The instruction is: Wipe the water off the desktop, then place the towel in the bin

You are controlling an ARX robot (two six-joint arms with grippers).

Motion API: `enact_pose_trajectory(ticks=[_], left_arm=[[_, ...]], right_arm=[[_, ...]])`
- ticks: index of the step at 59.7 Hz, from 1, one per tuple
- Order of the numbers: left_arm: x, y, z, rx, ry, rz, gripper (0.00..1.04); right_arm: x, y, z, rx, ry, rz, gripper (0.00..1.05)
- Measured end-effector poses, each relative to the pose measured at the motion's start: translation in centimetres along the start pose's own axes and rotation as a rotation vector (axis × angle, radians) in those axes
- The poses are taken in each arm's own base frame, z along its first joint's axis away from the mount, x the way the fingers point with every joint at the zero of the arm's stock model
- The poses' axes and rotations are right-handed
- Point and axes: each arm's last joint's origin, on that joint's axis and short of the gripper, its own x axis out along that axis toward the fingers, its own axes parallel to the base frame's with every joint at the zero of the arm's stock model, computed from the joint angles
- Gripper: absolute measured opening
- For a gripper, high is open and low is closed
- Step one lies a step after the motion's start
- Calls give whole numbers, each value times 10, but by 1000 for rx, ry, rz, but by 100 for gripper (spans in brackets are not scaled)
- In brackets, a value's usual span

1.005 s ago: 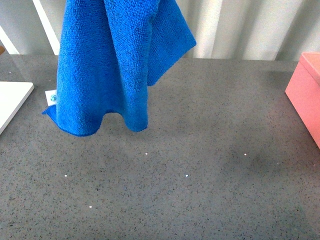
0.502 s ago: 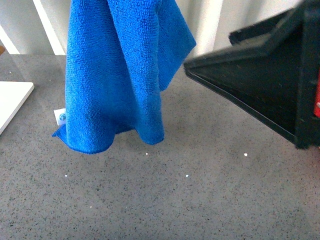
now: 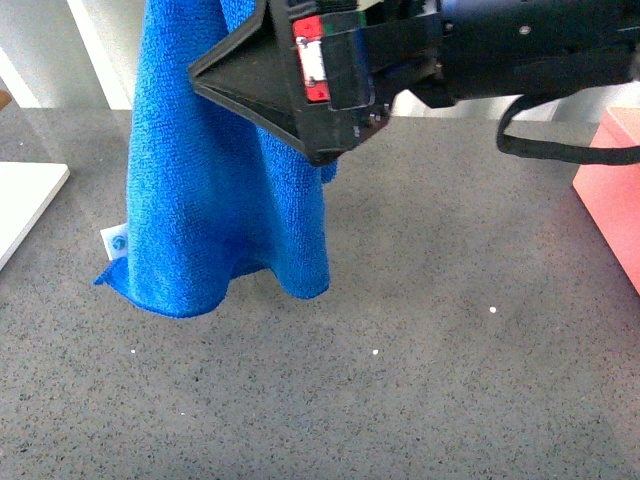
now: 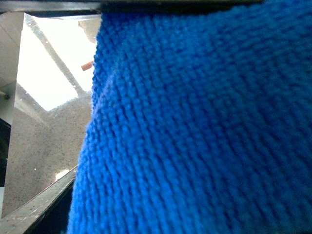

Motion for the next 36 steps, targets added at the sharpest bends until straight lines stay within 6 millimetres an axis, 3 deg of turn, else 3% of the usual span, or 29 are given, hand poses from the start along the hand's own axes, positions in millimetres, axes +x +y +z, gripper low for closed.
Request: enact_pose_trajectory(ticks=[13,29,36], left_arm=[[0,0,0,0,0,1,3],[0,0,0,0,-1,2,3],[0,0,0,0,-1,2,18]], right_arm=[[21,-2,10,-12,-32,21,97],[27,-4,13,19,-51,7,59],[27,-5,13,15,-56,-12,43]])
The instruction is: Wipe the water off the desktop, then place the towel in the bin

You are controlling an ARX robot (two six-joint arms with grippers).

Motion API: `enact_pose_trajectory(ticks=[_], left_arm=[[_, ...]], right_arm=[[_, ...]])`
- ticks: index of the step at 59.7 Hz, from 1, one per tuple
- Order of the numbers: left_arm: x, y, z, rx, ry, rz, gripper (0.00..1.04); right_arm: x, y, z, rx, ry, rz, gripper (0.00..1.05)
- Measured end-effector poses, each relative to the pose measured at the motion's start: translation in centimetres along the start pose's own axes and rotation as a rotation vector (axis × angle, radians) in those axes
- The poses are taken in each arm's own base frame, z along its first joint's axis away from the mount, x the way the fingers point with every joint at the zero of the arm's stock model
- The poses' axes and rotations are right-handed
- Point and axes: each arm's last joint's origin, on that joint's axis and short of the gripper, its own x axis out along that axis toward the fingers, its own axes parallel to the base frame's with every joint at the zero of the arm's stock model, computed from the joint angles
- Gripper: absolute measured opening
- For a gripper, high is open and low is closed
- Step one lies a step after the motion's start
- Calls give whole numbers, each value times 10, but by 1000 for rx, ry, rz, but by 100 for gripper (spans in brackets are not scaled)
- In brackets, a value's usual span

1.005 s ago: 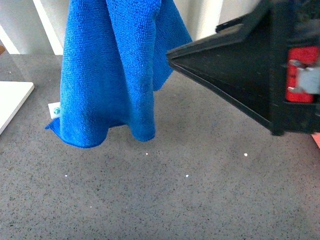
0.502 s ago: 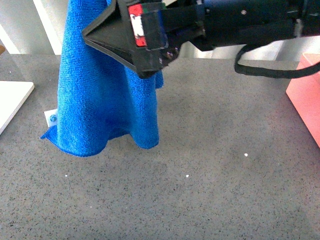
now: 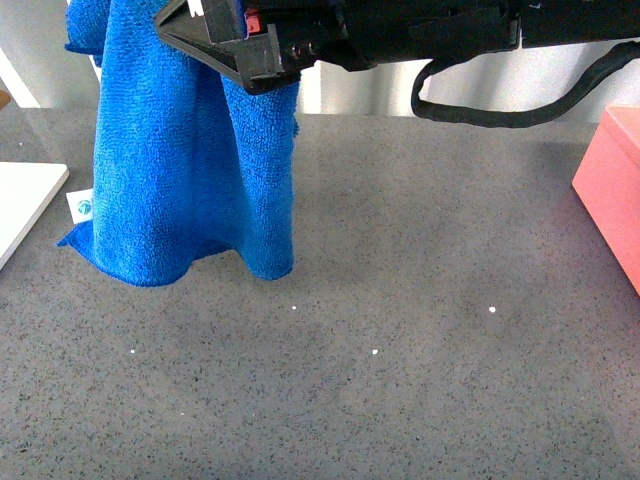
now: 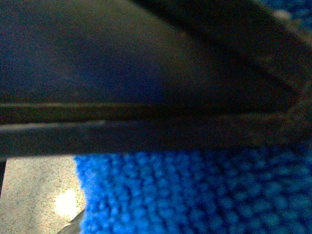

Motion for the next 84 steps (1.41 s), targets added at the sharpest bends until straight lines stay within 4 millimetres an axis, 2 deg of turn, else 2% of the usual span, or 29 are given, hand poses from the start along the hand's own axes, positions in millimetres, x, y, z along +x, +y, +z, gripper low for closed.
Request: enact_pose_trajectory(ticks=[8,12,15,22,24,30,33,43,46,49,55,62,66,76,78,84], left_arm=[[0,0,0,0,0,-1,36],[0,0,0,0,0,1,51],[0,0,0,0,-1,3,60],[0,1,0,1,-4,14,74],[0,1,0,2,-5,18,83],[-1,2,0,1,-7,25,97],[-1,2,0,2,-7,26,99],[-1,2,0,8,-8,27,98],[0,1,-5,125,-177,218,88],[-10,5,-15,210,-348,429,78],[-30,12,-33,241,-468,603,63],[-51,19,-50,257,-500,650,47],[-63,24,-68,262,-489,662,33],[-80,28,-96,269,-464,653,6],[-82,28,-98,267,-465,652,3],[-93,29,-109,275,-470,656,4]], right_arm=[[-1,-2,0,0,-4,-33,26],[-2,-4,0,0,-6,-65,14],[-3,-6,0,3,-4,-82,9],[-5,-7,-2,9,0,-94,8],[-6,-8,-2,10,1,-99,8],[-8,-7,-1,9,-1,-104,7],[-9,-7,0,8,-3,-104,7],[-11,-6,-1,10,-2,-110,7],[-12,-6,-2,12,1,-113,7],[-12,-6,-4,16,6,-115,7],[-13,-6,-6,21,12,-116,7],[-14,-7,-6,22,9,-122,7],[-15,-8,-6,23,9,-127,7],[-15,-7,-5,20,8,-123,7],[-15,-7,-5,21,8,-123,7],[-16,-8,-4,21,4,-128,7]])
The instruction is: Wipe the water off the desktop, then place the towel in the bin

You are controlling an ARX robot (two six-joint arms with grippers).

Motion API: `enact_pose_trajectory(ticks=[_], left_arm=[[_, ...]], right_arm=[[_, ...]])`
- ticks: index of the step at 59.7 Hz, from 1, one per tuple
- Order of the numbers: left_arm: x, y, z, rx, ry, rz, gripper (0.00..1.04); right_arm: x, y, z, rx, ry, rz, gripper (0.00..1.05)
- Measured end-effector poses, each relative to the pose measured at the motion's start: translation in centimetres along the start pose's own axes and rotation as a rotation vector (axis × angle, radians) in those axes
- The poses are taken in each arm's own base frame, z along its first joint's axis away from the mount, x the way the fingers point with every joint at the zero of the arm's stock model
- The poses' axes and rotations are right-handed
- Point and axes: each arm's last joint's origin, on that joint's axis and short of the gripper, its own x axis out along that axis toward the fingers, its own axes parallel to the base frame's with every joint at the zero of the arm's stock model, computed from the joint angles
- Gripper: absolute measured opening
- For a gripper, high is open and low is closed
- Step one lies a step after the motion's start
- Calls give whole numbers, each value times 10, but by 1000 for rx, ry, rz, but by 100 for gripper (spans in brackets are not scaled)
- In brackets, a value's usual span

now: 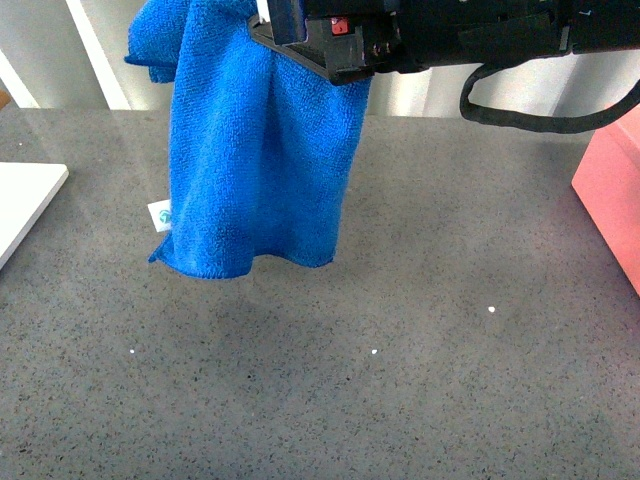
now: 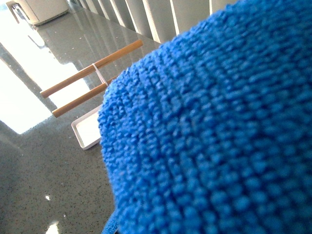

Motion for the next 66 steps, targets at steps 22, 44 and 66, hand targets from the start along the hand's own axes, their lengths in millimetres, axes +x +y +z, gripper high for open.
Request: enact_pose_trajectory(ticks=[22,44,66], left_arm=[[-32,15,-19,1,1,-9,3],[-56,23,-29,1,0,8,3],[-69,23,-32,1,-24,6,3]], right_arm=[[0,0,0,0,1,-1,7],[-1,0,1,2,1,-6,7],[-2,0,1,13,-3,-31,7]])
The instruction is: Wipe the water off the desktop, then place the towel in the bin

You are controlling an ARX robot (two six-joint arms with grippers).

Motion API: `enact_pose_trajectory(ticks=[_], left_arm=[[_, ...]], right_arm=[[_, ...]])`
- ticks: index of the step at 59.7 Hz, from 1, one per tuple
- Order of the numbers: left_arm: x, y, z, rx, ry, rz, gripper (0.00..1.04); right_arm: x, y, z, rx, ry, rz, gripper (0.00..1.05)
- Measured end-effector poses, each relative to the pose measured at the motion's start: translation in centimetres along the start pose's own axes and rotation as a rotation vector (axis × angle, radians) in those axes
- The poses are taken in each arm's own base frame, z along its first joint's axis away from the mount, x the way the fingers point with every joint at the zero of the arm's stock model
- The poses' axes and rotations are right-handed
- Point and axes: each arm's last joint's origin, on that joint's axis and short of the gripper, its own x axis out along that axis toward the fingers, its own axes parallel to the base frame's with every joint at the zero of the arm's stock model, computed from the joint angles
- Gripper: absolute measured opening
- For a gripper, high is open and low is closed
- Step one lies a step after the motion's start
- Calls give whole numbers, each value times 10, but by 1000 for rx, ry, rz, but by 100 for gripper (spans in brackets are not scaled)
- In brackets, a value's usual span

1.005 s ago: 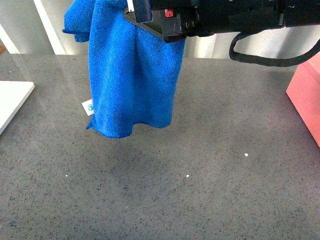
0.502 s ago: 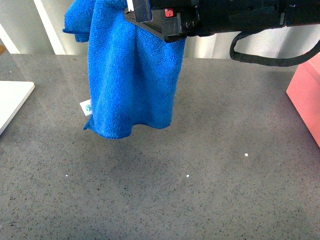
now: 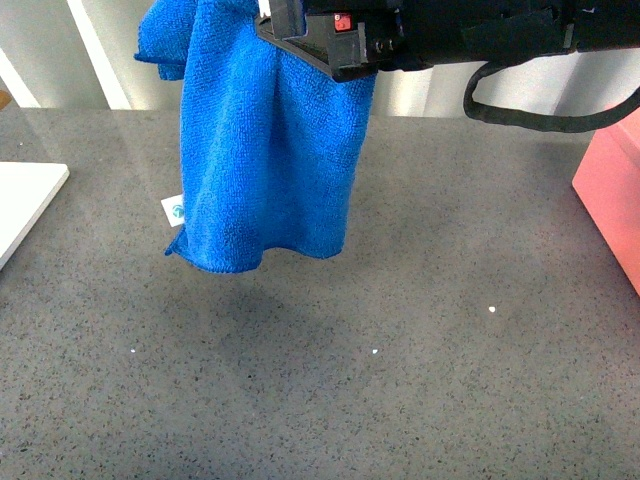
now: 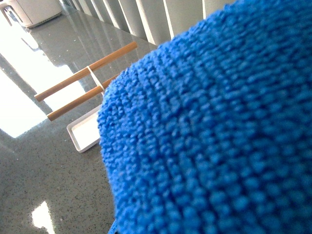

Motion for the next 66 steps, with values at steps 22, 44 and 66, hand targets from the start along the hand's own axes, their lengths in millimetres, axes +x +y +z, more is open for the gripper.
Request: enact_pose_trajectory(ticks=[22,44,66], left_arm=[[-11,0,2,0,-8,0,3],[-20,0,2,0,-8,0,3],[-33,0,-1,0,-2,0,3]], right_arm=[[0,0,2,-7,-12,3,7],[-3,-1,1,-7,-16,3,7],[-7,0,4,-14,-37,1,7]])
